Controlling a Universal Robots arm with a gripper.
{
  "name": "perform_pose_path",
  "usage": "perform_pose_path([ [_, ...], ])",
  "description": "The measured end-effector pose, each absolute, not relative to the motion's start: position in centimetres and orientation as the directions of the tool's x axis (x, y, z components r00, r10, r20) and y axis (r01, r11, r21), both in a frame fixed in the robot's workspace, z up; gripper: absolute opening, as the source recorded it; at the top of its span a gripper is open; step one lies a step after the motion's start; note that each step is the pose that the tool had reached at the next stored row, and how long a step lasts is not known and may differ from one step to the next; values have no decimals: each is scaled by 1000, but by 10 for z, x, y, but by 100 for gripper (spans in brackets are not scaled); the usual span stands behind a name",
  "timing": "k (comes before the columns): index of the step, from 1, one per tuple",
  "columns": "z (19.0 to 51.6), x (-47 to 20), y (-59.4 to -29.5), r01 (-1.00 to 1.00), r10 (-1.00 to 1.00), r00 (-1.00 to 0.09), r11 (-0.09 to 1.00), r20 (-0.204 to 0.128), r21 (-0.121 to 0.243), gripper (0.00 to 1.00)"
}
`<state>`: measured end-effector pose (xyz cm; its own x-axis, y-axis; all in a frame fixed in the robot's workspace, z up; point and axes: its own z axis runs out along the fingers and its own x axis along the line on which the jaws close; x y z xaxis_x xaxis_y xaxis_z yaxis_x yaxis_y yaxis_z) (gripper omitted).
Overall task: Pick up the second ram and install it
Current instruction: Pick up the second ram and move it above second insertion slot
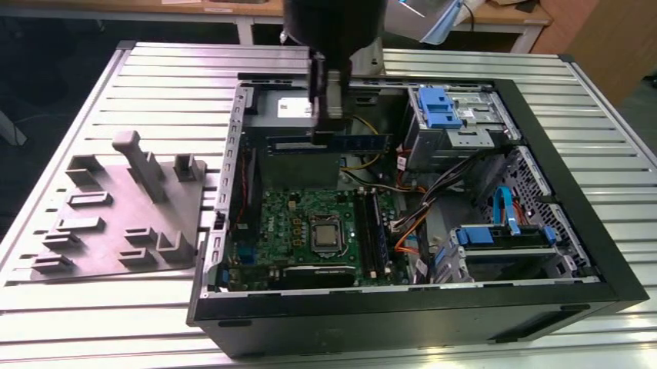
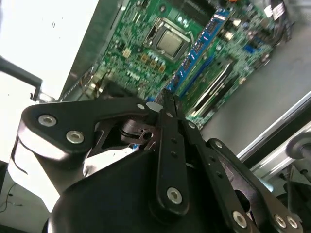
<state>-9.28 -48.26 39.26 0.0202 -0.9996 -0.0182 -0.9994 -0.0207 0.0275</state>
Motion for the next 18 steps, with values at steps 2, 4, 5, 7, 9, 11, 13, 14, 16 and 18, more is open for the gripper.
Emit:
perform_pose_path([
  [2, 392, -88, -483, -999, -1000, 20, -21, -18, 27, 11],
  [4, 392, -88, -483, -999, -1000, 20, -21, -18, 27, 11],
  [5, 392, -88, -483, -999, -1000, 20, -20, -18, 27, 11],
  [7, 392, -88, -483, -999, -1000, 20, -21, -18, 27, 11],
  [9, 390, -87, -483, -999, -1000, 20, -21, -21, 27, 11],
  [11, 387, -86, -483, -999, -1000, 18, -19, -24, 27, 11],
  [13, 383, -85, -483, -1000, -1000, 13, -13, -27, 27, 11],
  [14, 382, -83, -483, -1000, -1000, 10, -10, -29, 27, 11],
  [16, 379, -82, -483, -1000, -1000, 5, -6, -30, 27, 11],
  [18, 375, -81, -483, -1000, -999, 2, -3, -33, 27, 11],
])
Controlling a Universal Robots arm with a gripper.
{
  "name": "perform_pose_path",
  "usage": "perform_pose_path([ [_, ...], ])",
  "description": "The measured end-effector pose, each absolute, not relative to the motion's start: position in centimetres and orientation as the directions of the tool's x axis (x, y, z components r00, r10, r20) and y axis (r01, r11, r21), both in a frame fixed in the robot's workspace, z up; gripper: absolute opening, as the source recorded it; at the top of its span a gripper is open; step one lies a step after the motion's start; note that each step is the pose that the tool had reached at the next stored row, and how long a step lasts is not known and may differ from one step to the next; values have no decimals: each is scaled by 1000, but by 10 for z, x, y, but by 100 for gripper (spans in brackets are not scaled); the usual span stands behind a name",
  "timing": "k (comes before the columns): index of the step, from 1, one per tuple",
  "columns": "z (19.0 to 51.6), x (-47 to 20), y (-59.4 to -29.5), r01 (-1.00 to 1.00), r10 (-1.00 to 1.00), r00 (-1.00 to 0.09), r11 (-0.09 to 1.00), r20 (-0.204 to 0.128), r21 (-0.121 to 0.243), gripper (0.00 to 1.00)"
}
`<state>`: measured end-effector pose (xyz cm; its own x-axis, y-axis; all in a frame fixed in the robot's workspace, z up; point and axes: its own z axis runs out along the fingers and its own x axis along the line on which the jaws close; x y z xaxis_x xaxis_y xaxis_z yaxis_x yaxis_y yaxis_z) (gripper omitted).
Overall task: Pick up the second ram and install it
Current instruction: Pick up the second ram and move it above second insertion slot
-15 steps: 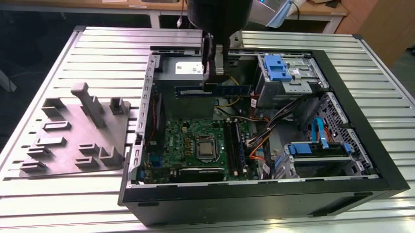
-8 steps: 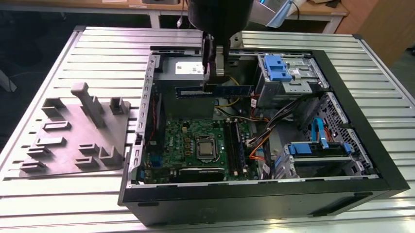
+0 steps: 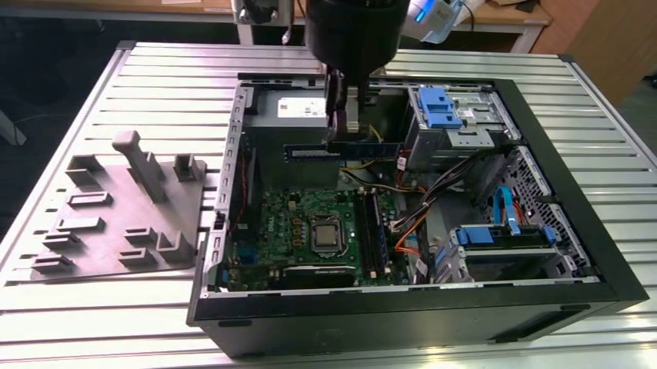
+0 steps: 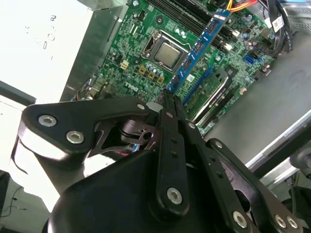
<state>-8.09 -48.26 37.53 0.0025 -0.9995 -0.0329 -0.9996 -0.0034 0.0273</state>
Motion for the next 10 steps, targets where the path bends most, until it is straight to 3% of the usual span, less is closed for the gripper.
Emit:
perform_pose_path([
  [10, 357, -81, -483, -1000, -999, 2, -3, -36, 27, 11],
])
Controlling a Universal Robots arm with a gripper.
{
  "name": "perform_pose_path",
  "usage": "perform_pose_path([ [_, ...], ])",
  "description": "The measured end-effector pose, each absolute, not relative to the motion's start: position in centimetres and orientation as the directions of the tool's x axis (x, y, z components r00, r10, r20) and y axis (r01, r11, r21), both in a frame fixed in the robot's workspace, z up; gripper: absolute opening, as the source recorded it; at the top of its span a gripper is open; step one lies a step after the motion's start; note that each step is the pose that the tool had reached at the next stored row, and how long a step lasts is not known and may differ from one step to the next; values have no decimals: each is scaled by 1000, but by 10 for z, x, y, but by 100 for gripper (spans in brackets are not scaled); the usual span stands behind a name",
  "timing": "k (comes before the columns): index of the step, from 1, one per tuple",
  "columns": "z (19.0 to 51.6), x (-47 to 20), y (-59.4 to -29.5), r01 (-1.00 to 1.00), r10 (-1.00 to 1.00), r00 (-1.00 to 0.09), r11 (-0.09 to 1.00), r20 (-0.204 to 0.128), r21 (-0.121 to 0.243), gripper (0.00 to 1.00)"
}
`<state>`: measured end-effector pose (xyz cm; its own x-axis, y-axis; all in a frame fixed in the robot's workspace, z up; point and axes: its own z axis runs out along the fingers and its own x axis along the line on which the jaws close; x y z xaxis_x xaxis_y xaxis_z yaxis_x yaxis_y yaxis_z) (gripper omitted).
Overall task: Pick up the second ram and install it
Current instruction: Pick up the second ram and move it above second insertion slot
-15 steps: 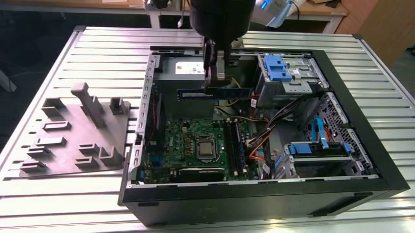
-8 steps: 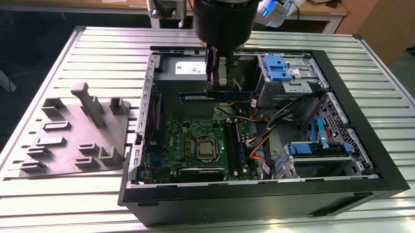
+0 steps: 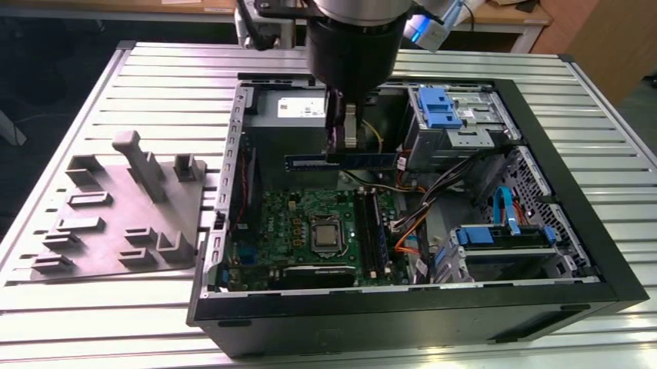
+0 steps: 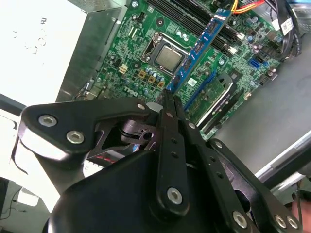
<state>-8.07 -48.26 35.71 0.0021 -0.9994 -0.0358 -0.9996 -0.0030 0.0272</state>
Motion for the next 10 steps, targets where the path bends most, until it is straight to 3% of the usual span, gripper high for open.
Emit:
perform_pose_path([
  [10, 339, -81, -483, -1000, -999, 3, -4, -36, 27, 11],
])
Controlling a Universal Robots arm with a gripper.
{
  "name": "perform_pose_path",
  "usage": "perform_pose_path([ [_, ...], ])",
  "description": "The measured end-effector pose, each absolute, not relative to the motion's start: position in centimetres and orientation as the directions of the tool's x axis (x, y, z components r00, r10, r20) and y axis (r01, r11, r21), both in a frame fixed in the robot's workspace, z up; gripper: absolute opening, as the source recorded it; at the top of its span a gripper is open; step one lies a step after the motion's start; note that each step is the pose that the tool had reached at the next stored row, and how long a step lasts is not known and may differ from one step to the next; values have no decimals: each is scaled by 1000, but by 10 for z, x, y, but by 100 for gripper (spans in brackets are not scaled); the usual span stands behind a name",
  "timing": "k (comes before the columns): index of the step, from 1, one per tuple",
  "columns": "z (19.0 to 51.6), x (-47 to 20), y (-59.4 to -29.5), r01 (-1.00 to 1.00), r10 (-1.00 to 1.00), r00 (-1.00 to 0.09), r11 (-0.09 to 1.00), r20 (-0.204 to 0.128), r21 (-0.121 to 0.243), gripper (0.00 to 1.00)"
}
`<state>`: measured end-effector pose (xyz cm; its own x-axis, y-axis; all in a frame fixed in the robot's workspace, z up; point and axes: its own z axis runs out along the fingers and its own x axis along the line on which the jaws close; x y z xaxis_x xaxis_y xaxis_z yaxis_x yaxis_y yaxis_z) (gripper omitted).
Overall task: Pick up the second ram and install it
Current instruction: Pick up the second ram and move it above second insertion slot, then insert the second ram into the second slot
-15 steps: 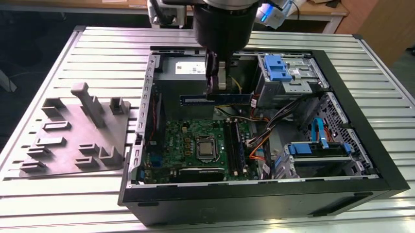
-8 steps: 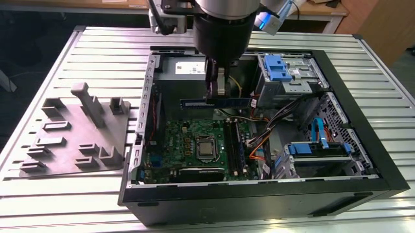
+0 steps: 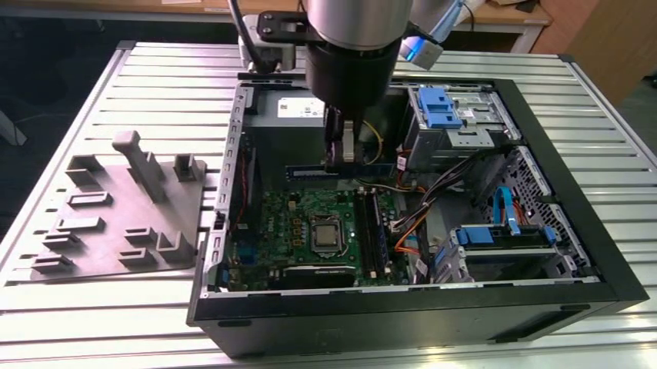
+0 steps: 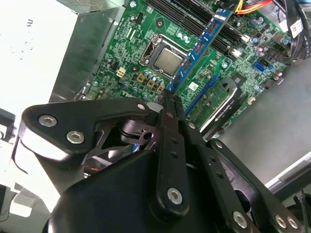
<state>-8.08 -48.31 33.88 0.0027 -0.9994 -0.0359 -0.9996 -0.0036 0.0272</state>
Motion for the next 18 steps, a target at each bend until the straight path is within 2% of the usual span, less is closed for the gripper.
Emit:
perform_pose_path([
  [18, 325, -81, -483, -1000, -999, 14, -15, -38, 25, 11],
])
